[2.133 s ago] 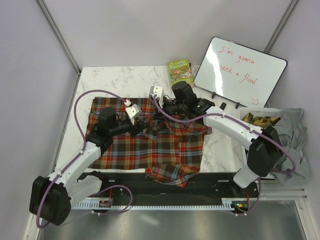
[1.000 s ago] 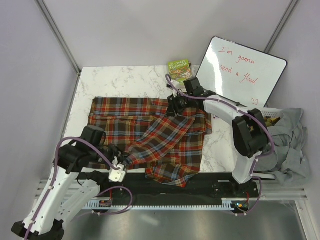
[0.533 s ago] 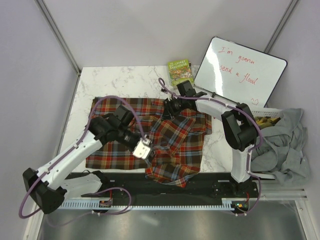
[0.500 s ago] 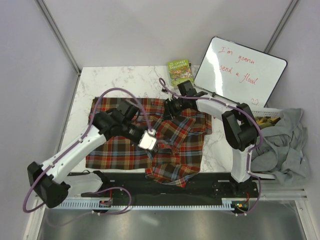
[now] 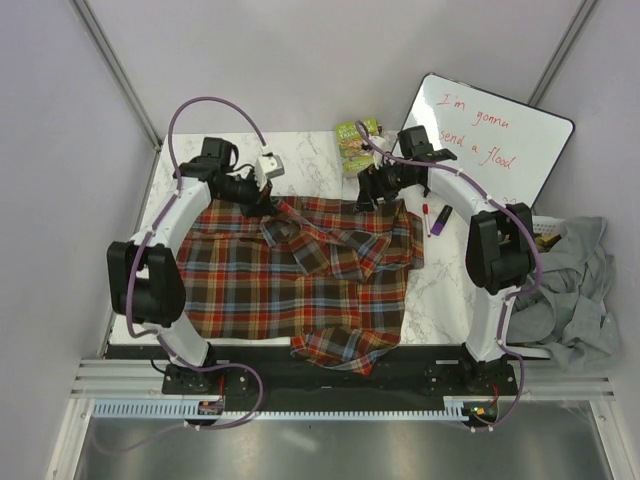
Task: Fold and stack the long sleeve shirts
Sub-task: Fold the shirt
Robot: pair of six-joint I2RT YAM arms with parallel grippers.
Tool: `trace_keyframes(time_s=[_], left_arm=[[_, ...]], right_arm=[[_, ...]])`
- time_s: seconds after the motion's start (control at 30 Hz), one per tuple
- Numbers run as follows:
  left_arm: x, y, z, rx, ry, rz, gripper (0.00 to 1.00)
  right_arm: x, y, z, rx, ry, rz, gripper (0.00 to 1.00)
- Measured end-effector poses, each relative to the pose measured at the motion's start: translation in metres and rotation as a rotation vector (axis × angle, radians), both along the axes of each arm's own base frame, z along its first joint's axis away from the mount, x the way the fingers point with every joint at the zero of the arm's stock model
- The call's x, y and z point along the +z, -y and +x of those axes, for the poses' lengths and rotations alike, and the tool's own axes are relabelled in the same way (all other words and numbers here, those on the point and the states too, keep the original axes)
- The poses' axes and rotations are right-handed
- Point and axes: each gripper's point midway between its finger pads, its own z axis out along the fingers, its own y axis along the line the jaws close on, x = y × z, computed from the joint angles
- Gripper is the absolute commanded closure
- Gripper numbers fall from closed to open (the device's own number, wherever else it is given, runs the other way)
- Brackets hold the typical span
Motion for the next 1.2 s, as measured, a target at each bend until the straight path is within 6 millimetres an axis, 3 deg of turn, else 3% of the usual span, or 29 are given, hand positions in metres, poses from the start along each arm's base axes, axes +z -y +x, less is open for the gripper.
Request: trace_keyframes(time_s=[0.07,0.17,0.37,0.53,0.8,1.0,1.07,1.2], left_arm=[[-0.010,-0.017,0.018,0.078,-0.051,-0.005,0.98],[-0.024,-0.040,0.039,0.179,-0.123,-0.012,0.98],[-0.026,-0.059,0.056,0.274,-0.170,-0.013,0.98],[-0.026,-0.071,0.058,0.334,-0.227,-0.013,0.98],[-0.052,-0.128,0.053,0.539,-0.401,0.003,0.97],[-0.065,-0.140,0.048,0.629,-0.505,0.004,0.96],[-0.072,-0.144,0.050,0.659,-0.543,-0.003,0.96],[-0.085,-0.161,0.051,0.731,-0.605,-0.006,0.83]], right_arm=[[-0.005,0.003,-0.007,0.025,-0.011,-0.022,0.05],[-0.010,0.004,-0.018,0.061,-0.032,-0.046,0.05],[-0.015,0.005,-0.028,0.103,-0.045,-0.070,0.12],[-0.027,0.009,-0.032,0.120,-0.068,-0.098,0.21],[-0.053,0.009,-0.036,0.145,-0.085,-0.183,0.34],[-0.068,0.006,-0.038,0.157,-0.083,-0.244,0.50],[-0.076,0.007,-0.037,0.154,-0.086,-0.272,0.50],[-0.087,0.015,-0.032,0.130,-0.084,-0.325,0.51]])
